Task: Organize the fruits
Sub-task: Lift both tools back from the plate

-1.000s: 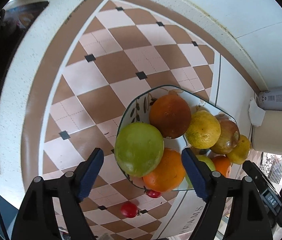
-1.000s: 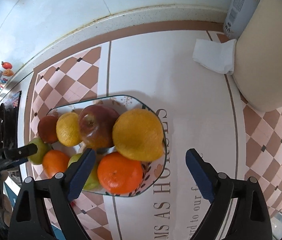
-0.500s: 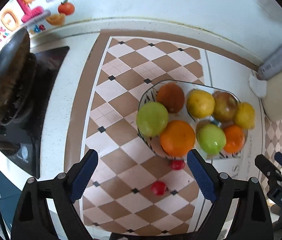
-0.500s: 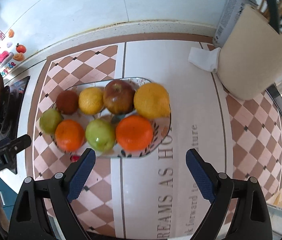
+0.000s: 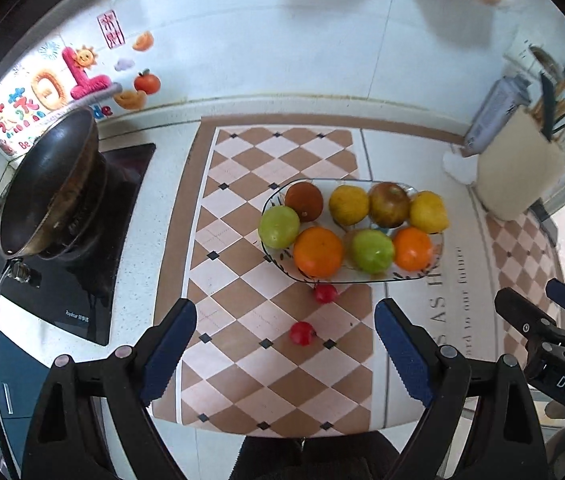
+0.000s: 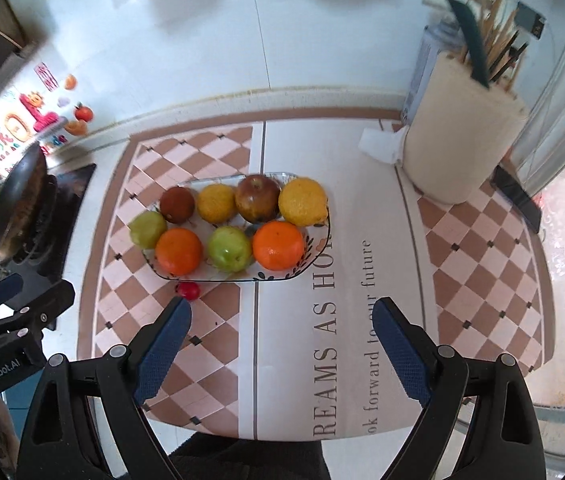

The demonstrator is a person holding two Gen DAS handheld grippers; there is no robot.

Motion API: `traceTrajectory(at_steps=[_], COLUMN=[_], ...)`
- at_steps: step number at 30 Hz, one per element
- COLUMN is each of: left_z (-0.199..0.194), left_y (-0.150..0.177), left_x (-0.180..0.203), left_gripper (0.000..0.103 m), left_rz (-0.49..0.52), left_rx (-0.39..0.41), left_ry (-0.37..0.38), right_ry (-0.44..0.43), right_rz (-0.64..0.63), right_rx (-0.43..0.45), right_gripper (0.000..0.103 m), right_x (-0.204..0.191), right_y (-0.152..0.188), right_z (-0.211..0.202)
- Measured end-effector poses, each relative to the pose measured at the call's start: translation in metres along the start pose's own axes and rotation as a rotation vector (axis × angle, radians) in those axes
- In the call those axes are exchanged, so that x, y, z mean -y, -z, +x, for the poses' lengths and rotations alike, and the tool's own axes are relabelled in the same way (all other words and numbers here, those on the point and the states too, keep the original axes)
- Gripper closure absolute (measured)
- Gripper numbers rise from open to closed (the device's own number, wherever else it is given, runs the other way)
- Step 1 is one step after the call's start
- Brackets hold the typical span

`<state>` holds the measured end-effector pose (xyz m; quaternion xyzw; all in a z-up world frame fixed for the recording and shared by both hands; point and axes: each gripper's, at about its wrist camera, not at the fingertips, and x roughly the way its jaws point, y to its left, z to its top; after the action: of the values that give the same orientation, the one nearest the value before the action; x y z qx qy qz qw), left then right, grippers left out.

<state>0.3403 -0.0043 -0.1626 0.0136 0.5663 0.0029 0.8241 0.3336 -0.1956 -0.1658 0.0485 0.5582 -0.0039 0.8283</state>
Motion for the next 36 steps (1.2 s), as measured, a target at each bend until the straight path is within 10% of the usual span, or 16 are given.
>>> traceTrajectory(at_steps=[20,36], left_z=[-0.103,-0.109], left_y=[0.034,0.032], left_x=[0.010,0.016], left_gripper=[0.012,0.012], left_rz=[0.017,0.009], left_rx=[0.151,0.154], left_ry=[0.046,0.051], right_ry=[-0.077,-0.095], right_rz=[-0.013,-0.008], right_rx=[0.158,0.166], right_gripper=[0.009,0.009], right_x=[-0.001,0.006], right_y=[0.041,0.033], right_z=[-0.134,-0.139])
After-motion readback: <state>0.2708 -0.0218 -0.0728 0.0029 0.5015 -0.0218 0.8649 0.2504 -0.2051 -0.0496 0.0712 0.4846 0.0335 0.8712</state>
